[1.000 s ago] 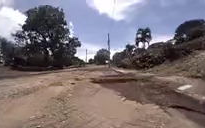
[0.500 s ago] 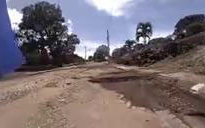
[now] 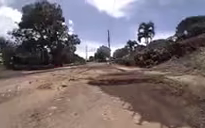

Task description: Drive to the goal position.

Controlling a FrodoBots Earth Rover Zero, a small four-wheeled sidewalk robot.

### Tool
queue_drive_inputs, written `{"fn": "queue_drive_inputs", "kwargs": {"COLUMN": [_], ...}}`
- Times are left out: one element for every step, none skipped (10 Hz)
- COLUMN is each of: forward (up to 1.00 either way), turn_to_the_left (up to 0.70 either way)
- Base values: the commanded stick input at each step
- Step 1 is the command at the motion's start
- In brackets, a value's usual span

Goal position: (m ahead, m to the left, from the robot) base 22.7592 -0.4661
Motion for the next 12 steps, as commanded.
{"fn": "queue_drive_inputs", "kwargs": {"forward": [0.70,0.70,0.70,0.70,0.70,0.70,0.70,0.70,0.70,0.70,0.70,0.70], "turn_to_the_left": [0.00,0.00,0.00,0.00,0.00,0.00,0.00,0.00,-0.03,-0.09,-0.16,-0.22]}}
